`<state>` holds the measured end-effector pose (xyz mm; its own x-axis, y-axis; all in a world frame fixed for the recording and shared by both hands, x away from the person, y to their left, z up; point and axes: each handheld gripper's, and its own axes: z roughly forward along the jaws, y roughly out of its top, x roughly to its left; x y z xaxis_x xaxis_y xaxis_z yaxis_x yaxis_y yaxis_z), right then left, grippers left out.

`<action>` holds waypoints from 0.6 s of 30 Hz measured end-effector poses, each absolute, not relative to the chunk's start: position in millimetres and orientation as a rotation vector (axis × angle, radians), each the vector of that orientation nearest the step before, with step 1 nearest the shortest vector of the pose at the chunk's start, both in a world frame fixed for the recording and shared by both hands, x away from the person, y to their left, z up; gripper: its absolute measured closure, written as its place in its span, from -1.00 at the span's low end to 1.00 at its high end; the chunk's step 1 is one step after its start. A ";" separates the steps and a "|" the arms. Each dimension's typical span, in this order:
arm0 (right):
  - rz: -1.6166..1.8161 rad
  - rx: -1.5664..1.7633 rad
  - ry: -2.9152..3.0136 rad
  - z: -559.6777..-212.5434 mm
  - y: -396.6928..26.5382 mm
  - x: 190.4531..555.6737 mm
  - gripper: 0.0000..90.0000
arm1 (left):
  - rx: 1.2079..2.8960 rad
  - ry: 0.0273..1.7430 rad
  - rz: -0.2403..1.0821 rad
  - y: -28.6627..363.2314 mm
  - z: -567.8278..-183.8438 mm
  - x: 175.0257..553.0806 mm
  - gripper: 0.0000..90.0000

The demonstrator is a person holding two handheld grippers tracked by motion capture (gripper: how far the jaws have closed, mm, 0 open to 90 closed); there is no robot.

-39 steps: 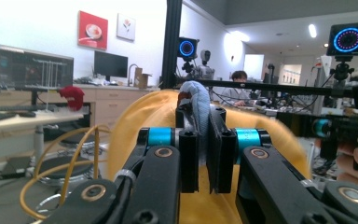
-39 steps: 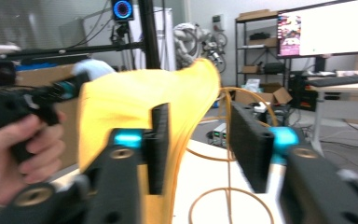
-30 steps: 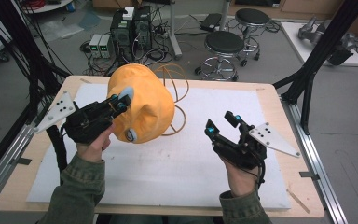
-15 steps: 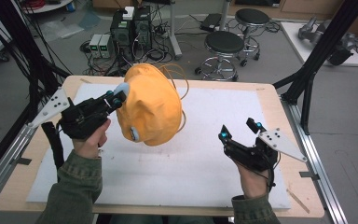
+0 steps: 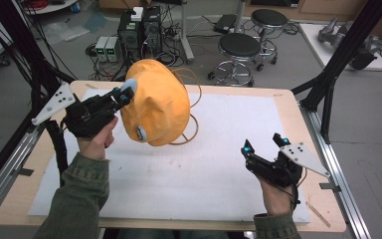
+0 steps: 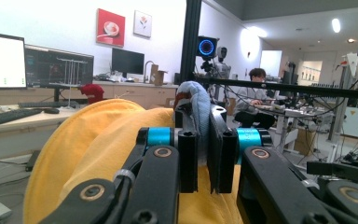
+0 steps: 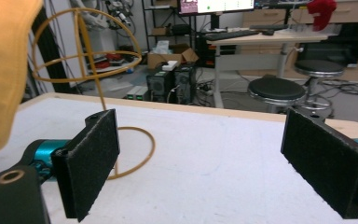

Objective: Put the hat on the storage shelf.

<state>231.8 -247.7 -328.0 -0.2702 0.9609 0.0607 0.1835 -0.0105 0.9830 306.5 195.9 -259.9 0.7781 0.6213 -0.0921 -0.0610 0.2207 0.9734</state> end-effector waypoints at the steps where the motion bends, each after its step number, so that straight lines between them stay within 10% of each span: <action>1: 1.343 1.228 1.536 -328.4 -249.0 231.8 -0.77 | 1.271 0.527 0.498 195.3 -259.4 307.8 0.86; 18: 1.299 1.307 1.588 -333.3 -265.9 239.8 -0.79 | 1.314 0.526 0.486 178.3 -239.5 338.2 0.85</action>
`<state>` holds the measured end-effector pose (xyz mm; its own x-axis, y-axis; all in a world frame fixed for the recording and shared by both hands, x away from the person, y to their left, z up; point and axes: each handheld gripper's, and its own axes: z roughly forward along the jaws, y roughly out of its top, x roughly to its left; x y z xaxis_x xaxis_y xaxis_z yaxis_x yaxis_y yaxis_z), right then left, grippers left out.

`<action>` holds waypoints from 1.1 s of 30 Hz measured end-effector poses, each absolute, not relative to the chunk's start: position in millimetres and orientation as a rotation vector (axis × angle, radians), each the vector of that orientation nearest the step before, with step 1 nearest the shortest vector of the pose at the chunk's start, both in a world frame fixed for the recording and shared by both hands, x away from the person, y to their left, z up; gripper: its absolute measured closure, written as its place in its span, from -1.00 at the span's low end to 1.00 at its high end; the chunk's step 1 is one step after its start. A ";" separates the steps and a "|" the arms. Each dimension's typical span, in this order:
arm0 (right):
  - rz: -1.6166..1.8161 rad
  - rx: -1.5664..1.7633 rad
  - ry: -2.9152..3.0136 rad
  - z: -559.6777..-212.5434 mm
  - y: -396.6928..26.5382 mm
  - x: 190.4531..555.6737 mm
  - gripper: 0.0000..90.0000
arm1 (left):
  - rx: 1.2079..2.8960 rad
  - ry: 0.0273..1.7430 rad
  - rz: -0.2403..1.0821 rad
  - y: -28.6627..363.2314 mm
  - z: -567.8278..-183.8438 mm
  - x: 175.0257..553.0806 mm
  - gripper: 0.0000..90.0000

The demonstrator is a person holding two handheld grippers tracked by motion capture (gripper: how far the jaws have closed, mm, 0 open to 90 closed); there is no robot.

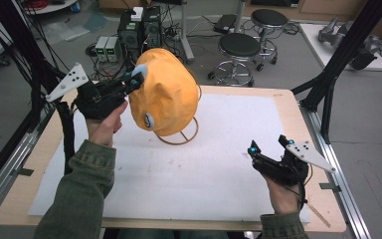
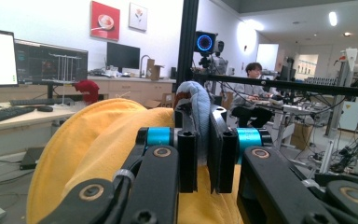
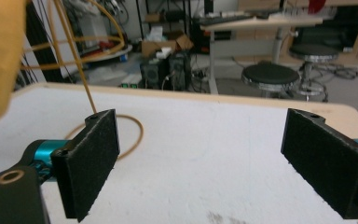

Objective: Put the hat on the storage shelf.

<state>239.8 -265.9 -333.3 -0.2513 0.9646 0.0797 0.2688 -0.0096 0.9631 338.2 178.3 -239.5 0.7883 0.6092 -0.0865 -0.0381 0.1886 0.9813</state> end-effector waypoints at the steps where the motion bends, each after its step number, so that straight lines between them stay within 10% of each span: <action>1: 1.278 1.319 1.602 -334.7 -266.7 241.0 -0.79 | 1.319 0.529 0.484 177.7 -239.6 340.4 0.85; 33: 1.248 1.339 1.474 -369.5 -279.5 248.2 -0.78 | 1.364 0.562 0.479 166.9 -232.4 366.8 0.85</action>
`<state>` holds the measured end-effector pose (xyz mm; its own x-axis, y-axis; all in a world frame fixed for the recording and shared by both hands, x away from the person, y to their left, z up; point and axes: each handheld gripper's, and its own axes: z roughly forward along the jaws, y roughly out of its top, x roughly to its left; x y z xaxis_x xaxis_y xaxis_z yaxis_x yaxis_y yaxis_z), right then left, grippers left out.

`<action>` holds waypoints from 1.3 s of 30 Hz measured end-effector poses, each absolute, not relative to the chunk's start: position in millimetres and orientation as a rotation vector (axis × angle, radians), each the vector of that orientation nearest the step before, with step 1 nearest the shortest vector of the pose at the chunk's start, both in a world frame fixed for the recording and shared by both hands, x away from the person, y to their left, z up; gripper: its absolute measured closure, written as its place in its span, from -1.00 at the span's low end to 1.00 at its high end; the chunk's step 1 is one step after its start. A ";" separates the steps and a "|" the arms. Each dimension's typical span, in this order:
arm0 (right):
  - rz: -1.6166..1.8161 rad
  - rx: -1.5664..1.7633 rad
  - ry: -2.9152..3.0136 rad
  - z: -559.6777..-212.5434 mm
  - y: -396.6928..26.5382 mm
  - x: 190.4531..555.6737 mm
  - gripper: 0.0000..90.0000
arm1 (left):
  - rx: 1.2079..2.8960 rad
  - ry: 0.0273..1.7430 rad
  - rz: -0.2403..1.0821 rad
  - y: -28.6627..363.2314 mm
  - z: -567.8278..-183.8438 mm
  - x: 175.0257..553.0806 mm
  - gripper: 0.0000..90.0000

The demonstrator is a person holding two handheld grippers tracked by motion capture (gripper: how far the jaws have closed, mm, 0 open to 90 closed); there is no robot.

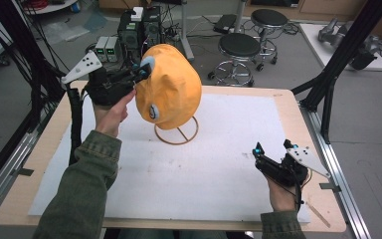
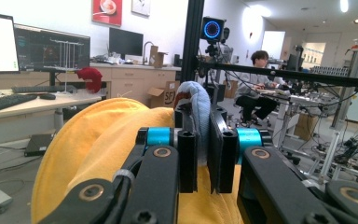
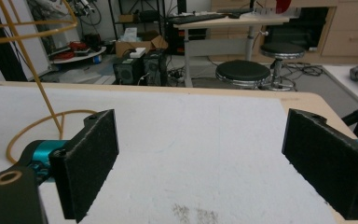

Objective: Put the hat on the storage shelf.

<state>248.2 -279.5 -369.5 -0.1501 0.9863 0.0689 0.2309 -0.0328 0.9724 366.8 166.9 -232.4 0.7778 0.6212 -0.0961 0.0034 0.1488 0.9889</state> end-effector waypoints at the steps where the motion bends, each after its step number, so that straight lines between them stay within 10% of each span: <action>1: 1.246 1.345 1.469 -373.6 -281.6 248.3 -0.78 | 1.368 0.564 0.482 166.3 -232.0 367.4 0.85; 39: 1.188 1.338 1.458 -405.0 -291.1 262.4 -0.78 | 1.486 0.632 0.487 129.1 -212.6 447.3 0.85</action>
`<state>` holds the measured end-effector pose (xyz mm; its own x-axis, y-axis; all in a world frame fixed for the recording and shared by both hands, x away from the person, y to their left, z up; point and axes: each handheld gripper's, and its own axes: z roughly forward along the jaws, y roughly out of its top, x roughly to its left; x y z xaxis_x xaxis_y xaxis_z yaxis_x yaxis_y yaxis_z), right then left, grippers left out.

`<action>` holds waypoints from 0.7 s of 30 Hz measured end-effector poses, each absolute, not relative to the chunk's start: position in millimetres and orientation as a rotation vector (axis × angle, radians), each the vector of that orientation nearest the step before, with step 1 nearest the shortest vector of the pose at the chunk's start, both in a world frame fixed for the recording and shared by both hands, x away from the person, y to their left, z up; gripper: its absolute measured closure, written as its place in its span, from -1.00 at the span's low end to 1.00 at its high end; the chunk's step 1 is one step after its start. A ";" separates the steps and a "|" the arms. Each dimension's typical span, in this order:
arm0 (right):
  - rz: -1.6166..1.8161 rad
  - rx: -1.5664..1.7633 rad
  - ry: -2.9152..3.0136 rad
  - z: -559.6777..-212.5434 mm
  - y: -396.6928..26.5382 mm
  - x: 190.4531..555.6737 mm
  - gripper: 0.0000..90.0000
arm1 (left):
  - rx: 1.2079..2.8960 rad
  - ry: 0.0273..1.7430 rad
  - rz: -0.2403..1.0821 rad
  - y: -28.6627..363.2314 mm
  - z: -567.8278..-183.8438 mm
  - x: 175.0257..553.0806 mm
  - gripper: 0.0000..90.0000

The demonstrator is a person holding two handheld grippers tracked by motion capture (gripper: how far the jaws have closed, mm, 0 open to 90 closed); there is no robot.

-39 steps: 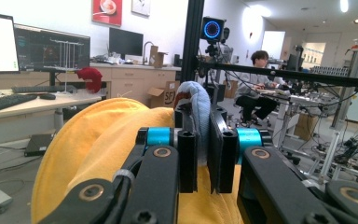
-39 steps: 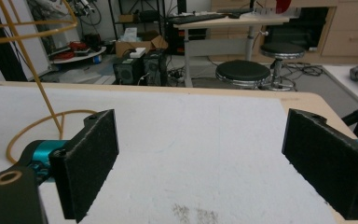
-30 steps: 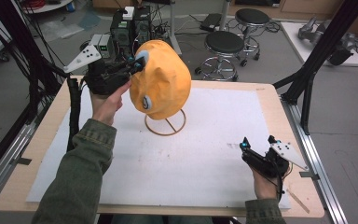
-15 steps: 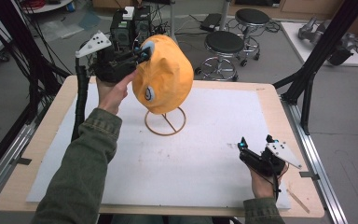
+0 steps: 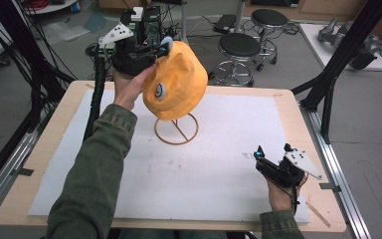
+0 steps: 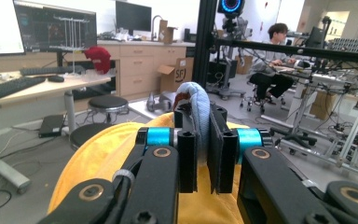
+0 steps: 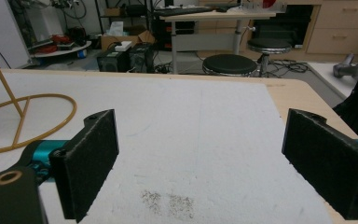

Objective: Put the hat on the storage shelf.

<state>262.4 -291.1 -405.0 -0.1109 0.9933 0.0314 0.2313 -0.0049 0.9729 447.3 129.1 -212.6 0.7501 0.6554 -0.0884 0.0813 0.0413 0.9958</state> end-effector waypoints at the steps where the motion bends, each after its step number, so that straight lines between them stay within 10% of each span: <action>1: 1.190 1.340 1.458 -405.2 -290.9 262.5 -0.78 | 1.492 0.638 0.487 128.6 -213.2 450.3 0.85; 21: 1.200 1.351 1.465 -406.9 -292.7 262.7 -0.78 | 1.625 0.640 0.442 105.8 -209.2 467.7 0.70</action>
<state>262.7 -292.7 -406.9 -0.1171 0.9920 0.0464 0.2406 -0.0170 0.9705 467.7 105.8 -209.2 0.7709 0.6326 -0.0742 0.1551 -0.0734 0.9852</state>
